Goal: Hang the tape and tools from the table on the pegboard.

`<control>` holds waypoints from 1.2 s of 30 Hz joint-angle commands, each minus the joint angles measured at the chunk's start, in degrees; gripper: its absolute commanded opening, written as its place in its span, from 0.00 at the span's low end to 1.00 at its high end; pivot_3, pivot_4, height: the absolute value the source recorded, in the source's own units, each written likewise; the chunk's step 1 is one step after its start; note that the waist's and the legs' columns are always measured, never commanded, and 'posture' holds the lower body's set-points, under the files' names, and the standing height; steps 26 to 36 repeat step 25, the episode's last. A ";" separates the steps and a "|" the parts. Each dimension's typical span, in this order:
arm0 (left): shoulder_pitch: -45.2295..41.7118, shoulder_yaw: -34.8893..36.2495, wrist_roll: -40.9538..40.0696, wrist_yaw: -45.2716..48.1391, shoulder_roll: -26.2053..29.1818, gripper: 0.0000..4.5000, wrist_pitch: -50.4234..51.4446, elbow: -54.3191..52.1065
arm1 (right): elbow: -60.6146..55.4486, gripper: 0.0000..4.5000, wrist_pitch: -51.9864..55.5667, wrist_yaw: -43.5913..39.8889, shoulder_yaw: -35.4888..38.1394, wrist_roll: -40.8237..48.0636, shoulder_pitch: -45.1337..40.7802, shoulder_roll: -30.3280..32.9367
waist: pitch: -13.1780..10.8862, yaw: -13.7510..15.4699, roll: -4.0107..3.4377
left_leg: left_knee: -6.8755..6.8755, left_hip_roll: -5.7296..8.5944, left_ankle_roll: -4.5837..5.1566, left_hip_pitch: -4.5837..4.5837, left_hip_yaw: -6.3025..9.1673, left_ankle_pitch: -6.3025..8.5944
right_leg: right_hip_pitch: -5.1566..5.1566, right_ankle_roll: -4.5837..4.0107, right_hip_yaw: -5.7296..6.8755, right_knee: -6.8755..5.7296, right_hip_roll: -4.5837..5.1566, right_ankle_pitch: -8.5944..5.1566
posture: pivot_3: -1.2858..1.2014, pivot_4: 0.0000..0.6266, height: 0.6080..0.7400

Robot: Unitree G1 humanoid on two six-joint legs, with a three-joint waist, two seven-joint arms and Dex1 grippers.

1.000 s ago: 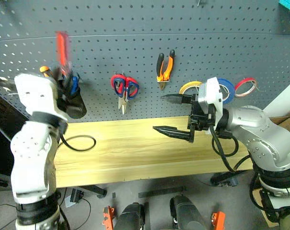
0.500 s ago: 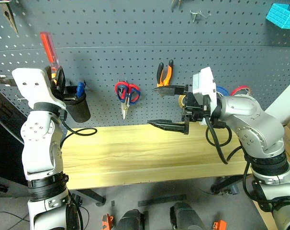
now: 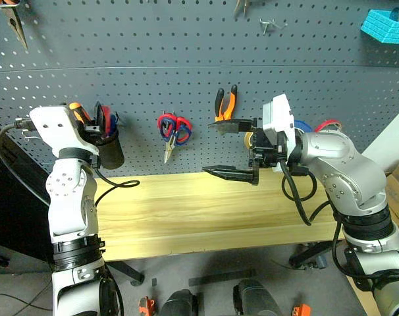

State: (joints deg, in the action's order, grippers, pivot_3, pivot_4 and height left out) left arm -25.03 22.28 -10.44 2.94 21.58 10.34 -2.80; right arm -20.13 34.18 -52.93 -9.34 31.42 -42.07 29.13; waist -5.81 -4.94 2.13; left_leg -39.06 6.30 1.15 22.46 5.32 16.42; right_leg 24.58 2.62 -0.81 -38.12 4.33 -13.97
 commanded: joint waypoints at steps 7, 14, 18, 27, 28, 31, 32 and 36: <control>1.91 -6.63 -8.41 6.31 2.77 0.99 16.18 -19.96 | -6.17 1.00 6.15 3.33 6.67 5.43 1.51 2.74 | 1.17 0.04 -0.01 | -0.01 0.00 0.00 -0.03 0.06 0.00 | -0.12 0.00 0.03 0.03 0.00 0.00 | 0.47 0.05 1.00; 11.41 -11.08 -5.81 7.05 3.50 0.99 20.46 -27.65 | -10.34 1.00 6.39 10.07 8.02 3.51 12.76 3.49 | 2.35 0.16 -0.53 | 0.15 -0.06 0.02 -0.66 0.06 0.03 | -0.61 0.00 -0.12 0.12 -0.13 -0.02 | 0.47 0.02 1.00; 16.74 -12.16 -3.96 6.23 1.06 0.99 18.11 -24.98 | -7.40 1.00 -2.46 16.89 6.53 -3.46 22.01 -2.90 | 2.94 0.35 -0.83 | 0.19 -0.16 0.00 -1.01 0.12 0.02 | -0.92 -0.13 -0.07 0.06 -0.25 0.06 | 0.47 0.00 1.00; 22.77 -8.92 -0.27 1.19 -4.17 0.99 13.43 -11.90 | 6.58 1.00 -18.45 27.56 6.20 -16.40 31.42 -12.52 | 3.33 0.34 -1.19 | 0.29 -0.18 0.16 -2.66 0.23 0.15 | -2.46 0.30 -0.02 0.44 -0.35 -0.21 | 0.46 0.00 1.00; 22.77 -8.92 -0.27 1.19 -4.17 0.99 13.43 -11.90 | 6.58 1.00 -18.45 27.56 6.20 -16.40 31.42 -12.52 | 3.33 0.34 -1.19 | 0.29 -0.18 0.16 -2.66 0.23 0.15 | -2.46 0.30 -0.02 0.44 -0.35 -0.21 | 0.46 0.00 1.00; 22.77 -8.92 -0.27 1.19 -4.17 0.99 13.43 -11.90 | 6.58 1.00 -18.45 27.56 6.20 -16.40 31.42 -12.52 | 3.33 0.34 -1.19 | 0.29 -0.18 0.16 -2.66 0.23 0.15 | -2.46 0.30 -0.02 0.44 -0.35 -0.21 | 0.46 0.00 1.00; 22.77 -8.92 -0.27 1.19 -4.17 0.99 13.43 -11.90 | 6.58 1.00 -18.45 27.56 6.20 -16.40 31.42 -12.52 | 3.33 0.34 -1.19 | 0.29 -0.18 0.16 -2.66 0.23 0.15 | -2.46 0.30 -0.02 0.44 -0.35 -0.21 | 0.46 0.00 1.00; 22.77 -8.92 -0.27 1.19 -4.17 0.99 13.43 -11.90 | 6.58 1.00 -18.45 27.56 6.20 -16.40 31.42 -12.52 | 3.33 0.34 -1.19 | 0.29 -0.18 0.16 -2.66 0.23 0.15 | -2.46 0.30 -0.02 0.44 -0.35 -0.21 | 0.46 0.00 1.00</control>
